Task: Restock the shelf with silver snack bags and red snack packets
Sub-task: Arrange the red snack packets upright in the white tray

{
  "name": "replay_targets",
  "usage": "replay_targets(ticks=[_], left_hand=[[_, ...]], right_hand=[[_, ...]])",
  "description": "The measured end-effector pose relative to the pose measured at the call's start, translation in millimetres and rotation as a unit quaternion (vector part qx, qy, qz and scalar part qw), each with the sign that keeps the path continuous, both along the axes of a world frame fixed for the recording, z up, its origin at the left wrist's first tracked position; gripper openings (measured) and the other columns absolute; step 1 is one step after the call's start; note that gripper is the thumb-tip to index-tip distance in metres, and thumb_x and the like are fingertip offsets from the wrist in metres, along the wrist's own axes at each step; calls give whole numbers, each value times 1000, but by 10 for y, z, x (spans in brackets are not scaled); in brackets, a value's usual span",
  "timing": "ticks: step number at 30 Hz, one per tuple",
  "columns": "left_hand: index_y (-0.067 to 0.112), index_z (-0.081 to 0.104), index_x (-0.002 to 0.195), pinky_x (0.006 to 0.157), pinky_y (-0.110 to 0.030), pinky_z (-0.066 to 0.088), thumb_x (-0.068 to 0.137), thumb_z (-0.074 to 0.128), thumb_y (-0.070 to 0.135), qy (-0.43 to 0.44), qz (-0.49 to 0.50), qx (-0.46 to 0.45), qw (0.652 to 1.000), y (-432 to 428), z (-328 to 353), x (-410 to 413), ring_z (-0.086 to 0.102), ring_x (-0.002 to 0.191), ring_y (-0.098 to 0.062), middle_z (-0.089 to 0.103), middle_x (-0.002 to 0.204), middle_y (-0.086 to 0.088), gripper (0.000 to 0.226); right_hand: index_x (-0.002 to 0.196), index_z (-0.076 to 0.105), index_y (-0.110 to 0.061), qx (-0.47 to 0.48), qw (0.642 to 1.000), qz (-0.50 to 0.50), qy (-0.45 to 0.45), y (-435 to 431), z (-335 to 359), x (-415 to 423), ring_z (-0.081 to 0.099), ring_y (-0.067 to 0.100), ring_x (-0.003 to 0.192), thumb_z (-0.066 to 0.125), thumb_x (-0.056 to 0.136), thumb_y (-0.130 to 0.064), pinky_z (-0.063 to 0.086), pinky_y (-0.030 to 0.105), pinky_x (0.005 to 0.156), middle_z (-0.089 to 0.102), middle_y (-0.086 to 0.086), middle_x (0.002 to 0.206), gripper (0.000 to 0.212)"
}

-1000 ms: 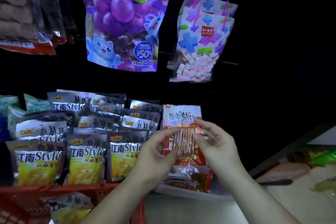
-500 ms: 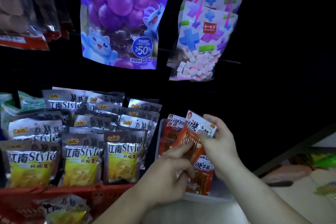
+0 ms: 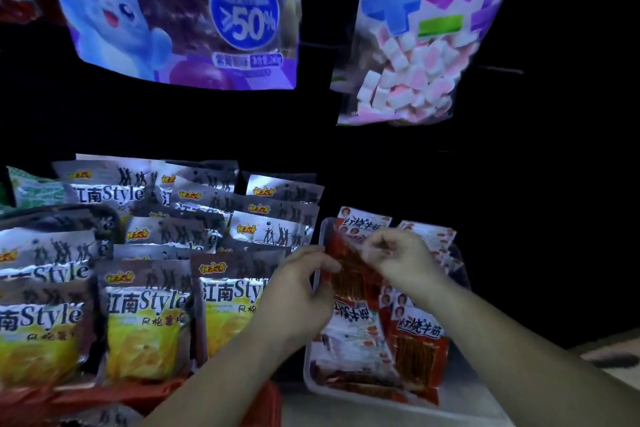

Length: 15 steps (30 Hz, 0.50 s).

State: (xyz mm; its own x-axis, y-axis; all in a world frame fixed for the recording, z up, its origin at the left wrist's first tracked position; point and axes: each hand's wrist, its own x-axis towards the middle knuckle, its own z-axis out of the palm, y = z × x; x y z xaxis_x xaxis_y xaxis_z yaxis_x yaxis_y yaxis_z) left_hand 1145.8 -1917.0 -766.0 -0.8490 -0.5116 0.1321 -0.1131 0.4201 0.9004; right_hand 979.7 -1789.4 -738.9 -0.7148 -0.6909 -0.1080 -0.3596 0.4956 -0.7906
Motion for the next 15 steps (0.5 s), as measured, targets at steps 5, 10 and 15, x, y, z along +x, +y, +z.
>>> replay_targets(ticks=[5, 10, 15], left_hand=[[24, 71, 104, 101, -33, 51, 91, 62, 8, -65, -9, -14, 998, -11, -159, -130, 59, 114, -10, 61, 119, 10, 23], [21, 71, 108, 93, -33, 56, 92, 58, 7, -131, -7, -15, 991, 22, -109, -188, 65, 106, -14, 66, 112, 5, 25], [27, 72, 102, 76, -36, 61, 87, 56, 5, -149, -4, 15, 989, -19, -11, -307, 70, 85, -13, 72, 89, 8, 31]], right_hand=[[106, 73, -34, 244, 961, 129, 12, 228, -403, -66, 64, 11, 97, 69, 97, -21, 54, 31, 80, 67, -11, 106, 17], [124, 71, -25, 272, 948, 167, 21, 178, -294, -16, 63, 17, 111, 62, 99, -15, 54, 35, 93, 66, -3, 126, 28], [126, 65, -40, 318, 920, 221, 57, 121, -385, 141, 62, 18, 86, 56, 93, -9, 53, 36, 70, 63, -3, 105, 46]])
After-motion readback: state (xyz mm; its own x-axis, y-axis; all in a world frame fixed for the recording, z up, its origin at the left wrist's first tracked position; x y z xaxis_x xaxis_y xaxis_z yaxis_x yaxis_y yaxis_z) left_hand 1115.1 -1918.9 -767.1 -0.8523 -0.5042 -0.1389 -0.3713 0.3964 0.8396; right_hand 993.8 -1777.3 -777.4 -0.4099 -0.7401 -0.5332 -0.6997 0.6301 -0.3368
